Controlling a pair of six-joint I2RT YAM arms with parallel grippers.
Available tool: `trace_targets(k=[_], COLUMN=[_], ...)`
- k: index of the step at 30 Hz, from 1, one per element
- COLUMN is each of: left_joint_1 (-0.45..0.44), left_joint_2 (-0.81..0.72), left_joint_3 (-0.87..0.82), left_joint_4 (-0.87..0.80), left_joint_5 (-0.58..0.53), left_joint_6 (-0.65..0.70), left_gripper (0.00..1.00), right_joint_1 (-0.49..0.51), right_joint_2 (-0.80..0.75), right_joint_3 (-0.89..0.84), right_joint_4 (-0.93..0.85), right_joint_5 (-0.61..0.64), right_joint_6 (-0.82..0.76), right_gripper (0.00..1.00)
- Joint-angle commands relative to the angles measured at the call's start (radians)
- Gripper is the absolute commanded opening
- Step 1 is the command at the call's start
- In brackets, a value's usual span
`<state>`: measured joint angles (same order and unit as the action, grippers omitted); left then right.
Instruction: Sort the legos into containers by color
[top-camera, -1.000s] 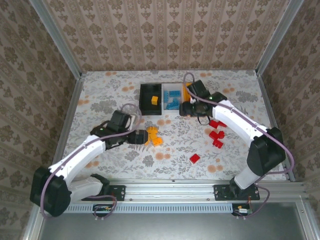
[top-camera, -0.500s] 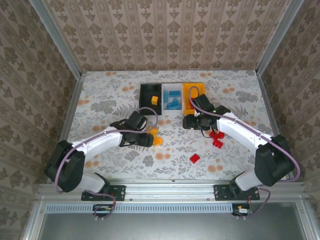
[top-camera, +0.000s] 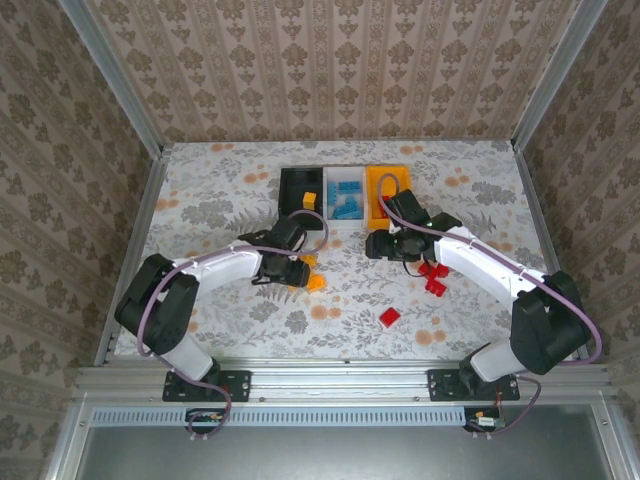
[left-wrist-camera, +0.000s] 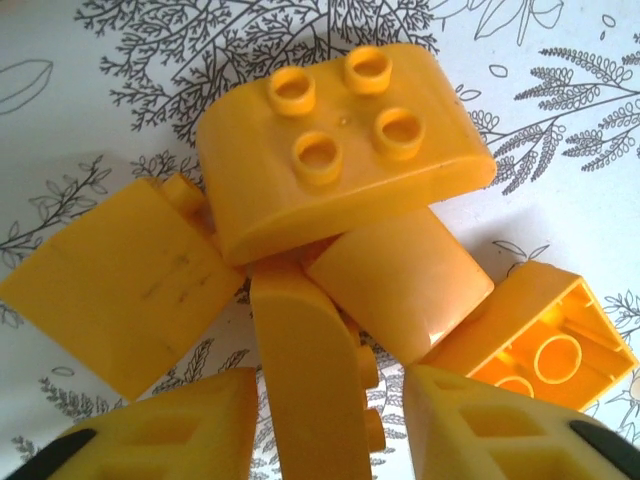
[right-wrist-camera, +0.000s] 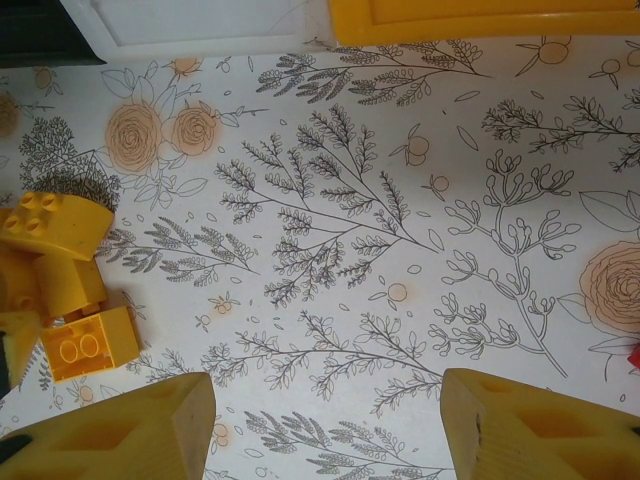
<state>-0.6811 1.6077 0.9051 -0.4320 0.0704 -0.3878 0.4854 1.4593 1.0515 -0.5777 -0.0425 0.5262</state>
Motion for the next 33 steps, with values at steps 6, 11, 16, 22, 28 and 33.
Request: trace_targets(k=[6, 11, 16, 22, 28, 33], left_joint_1=[-0.003, -0.003, 0.003, 0.049, 0.165, 0.218], left_joint_2=[0.011, -0.027, -0.105, -0.223, -0.278, -0.175], left_joint_3=[0.024, 0.025, 0.042, 0.104, 0.215, 0.385], left_joint_4=[-0.027, -0.050, -0.106, -0.174, -0.168, -0.188], left_joint_5=[-0.004, 0.000, 0.000, 0.036, 0.129, 0.122], left_joint_6=[0.017, 0.015, 0.013, 0.015, 0.021, 0.080], left_gripper=[0.26, 0.20, 0.20, 0.21, 0.22, 0.23], right_joint_1=[0.004, 0.005, 0.005, 0.004, 0.005, 0.004], right_joint_2=[-0.040, -0.052, -0.060, -0.060, -0.060, -0.060], right_joint_3=[-0.004, -0.006, -0.019, -0.036, -0.043, -0.057], right_joint_4=[-0.011, -0.011, -0.008, 0.004, 0.017, 0.027], right_joint_5=[-0.002, -0.002, 0.000, 0.003, -0.001, -0.008], right_joint_6=[-0.014, -0.008, -0.004, -0.004, -0.001, 0.003], right_gripper=[0.63, 0.63, 0.63, 0.63, 0.63, 0.63])
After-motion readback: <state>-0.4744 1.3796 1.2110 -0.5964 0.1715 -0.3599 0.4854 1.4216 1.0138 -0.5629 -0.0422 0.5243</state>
